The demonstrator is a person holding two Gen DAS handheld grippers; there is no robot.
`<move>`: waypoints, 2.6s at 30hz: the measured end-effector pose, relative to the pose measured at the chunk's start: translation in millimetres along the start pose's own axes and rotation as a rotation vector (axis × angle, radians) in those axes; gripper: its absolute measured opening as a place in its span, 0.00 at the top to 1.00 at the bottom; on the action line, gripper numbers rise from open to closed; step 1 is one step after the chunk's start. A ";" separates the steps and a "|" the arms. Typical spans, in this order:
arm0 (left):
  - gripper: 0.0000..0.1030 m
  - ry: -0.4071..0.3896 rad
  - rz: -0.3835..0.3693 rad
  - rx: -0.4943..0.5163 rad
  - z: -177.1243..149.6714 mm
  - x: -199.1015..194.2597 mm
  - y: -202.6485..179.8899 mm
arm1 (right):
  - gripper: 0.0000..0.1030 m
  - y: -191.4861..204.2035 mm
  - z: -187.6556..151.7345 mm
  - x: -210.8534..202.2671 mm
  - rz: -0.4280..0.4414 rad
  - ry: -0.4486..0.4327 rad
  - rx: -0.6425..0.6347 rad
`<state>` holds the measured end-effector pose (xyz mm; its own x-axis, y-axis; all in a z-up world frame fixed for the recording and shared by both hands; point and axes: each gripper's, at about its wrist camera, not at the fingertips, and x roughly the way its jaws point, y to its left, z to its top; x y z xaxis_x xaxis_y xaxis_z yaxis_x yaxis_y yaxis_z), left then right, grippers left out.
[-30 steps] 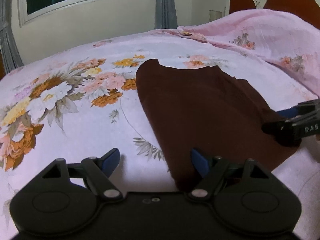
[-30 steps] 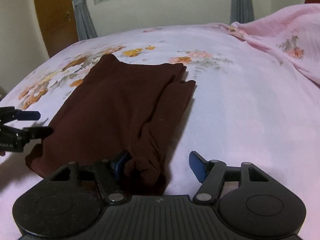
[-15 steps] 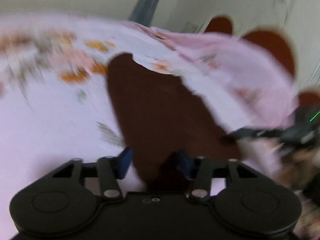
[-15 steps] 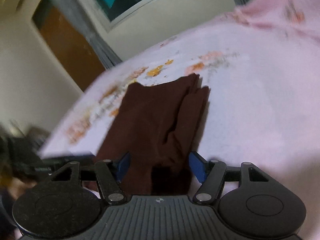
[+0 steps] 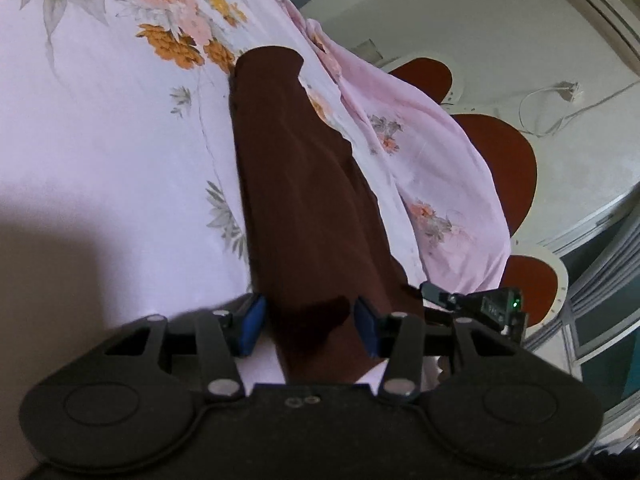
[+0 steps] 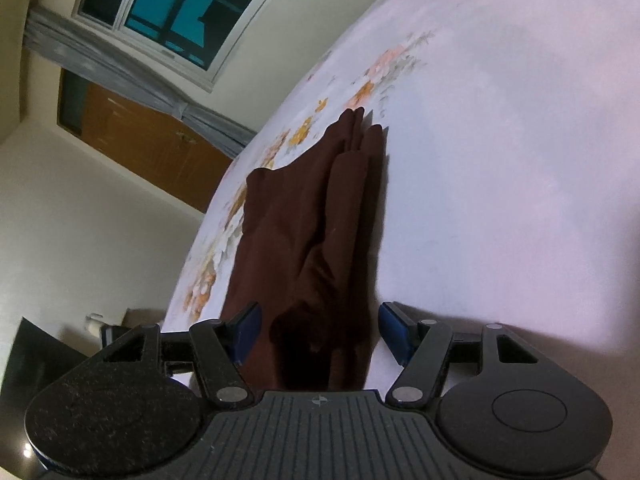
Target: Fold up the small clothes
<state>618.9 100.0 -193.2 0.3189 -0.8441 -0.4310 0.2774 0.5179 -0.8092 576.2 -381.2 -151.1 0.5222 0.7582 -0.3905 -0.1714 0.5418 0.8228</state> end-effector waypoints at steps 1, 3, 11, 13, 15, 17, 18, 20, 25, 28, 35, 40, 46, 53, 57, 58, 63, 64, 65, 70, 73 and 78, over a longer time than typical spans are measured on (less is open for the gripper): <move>0.54 -0.001 -0.007 -0.013 4.1 1.2 3.1 | 0.37 -1.4 2.9 1.1 0.003 -0.006 0.010; 0.54 -0.016 -0.020 -0.029 12.9 3.6 8.1 | 0.37 -5.2 7.6 2.0 0.008 -0.013 0.023; 0.55 -0.004 -0.092 -0.046 36.3 27.2 21.6 | 0.37 -17.4 28.7 22.3 0.091 0.018 0.046; 0.55 0.016 -0.102 -0.019 37.4 31.0 19.5 | 0.37 -15.5 30.3 28.1 0.091 0.045 0.036; 0.56 0.029 -0.108 0.004 36.5 32.3 18.3 | 0.37 -11.4 29.6 30.5 0.083 0.074 0.001; 0.62 0.027 -0.117 -0.008 36.6 33.3 21.8 | 0.37 -11.9 29.2 31.6 0.086 0.075 -0.012; 0.64 0.025 -0.122 -0.018 37.9 34.5 24.5 | 0.37 -13.4 30.0 31.9 0.088 0.076 -0.014; 0.72 0.017 -0.124 -0.042 40.6 36.8 29.9 | 0.37 -17.3 32.4 32.7 0.101 0.064 0.003; 0.72 0.034 -0.141 -0.028 45.6 46.7 26.7 | 0.37 -12.7 35.2 43.6 0.108 0.069 -0.023; 0.73 0.038 -0.148 -0.022 46.9 52.0 25.7 | 0.44 -12.2 35.7 48.2 0.115 0.070 -0.037; 0.73 0.025 -0.156 -0.031 49.3 56.1 26.3 | 0.66 -23.1 40.8 52.6 0.109 0.101 -0.005; 0.72 0.014 -0.177 -0.066 51.7 57.5 31.1 | 0.66 -29.4 43.6 48.9 0.131 0.107 0.038; 0.82 -0.031 -0.083 -0.018 44.0 49.8 14.8 | 0.73 -12.3 34.3 39.8 0.061 0.064 -0.034; 0.83 -0.112 -0.096 0.038 37.8 10.2 -24.6 | 0.74 33.2 29.6 9.5 0.079 0.043 -0.116; 0.83 -0.151 -0.128 0.095 28.3 -23.5 -54.2 | 0.74 69.4 23.8 -10.2 0.115 0.029 -0.178; 0.83 -0.165 -0.130 0.133 21.5 -34.2 -68.0 | 0.74 80.2 20.8 -17.1 0.131 0.023 -0.197; 0.83 -0.230 -0.124 0.253 -1.9 -87.5 -111.4 | 0.74 141.0 -3.4 -32.3 0.204 0.008 -0.310; 0.83 -0.234 -0.121 0.248 -1.1 -94.0 -113.8 | 0.74 149.1 -4.2 -29.2 0.210 0.009 -0.313; 0.83 -0.239 -0.117 0.241 3.5 -99.5 -117.3 | 0.74 157.4 -2.5 -23.9 0.215 0.011 -0.312; 0.83 -0.303 -0.114 0.235 37.3 -135.1 -133.6 | 0.74 193.7 22.7 9.8 0.288 -0.016 -0.263; 0.83 -0.330 -0.139 0.261 31.0 -164.2 -138.7 | 0.74 201.8 27.8 15.0 0.352 -0.015 -0.245; 0.82 -0.335 -0.087 0.371 -15.9 -193.0 -133.3 | 0.74 207.2 -7.1 27.3 0.424 0.046 -0.300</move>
<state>506.0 191.7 -8.5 0.5369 -0.8268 -0.1677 0.5995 0.5137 -0.6138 549.0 -245.7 5.8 0.3187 0.9451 -0.0716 -0.5953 0.2584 0.7609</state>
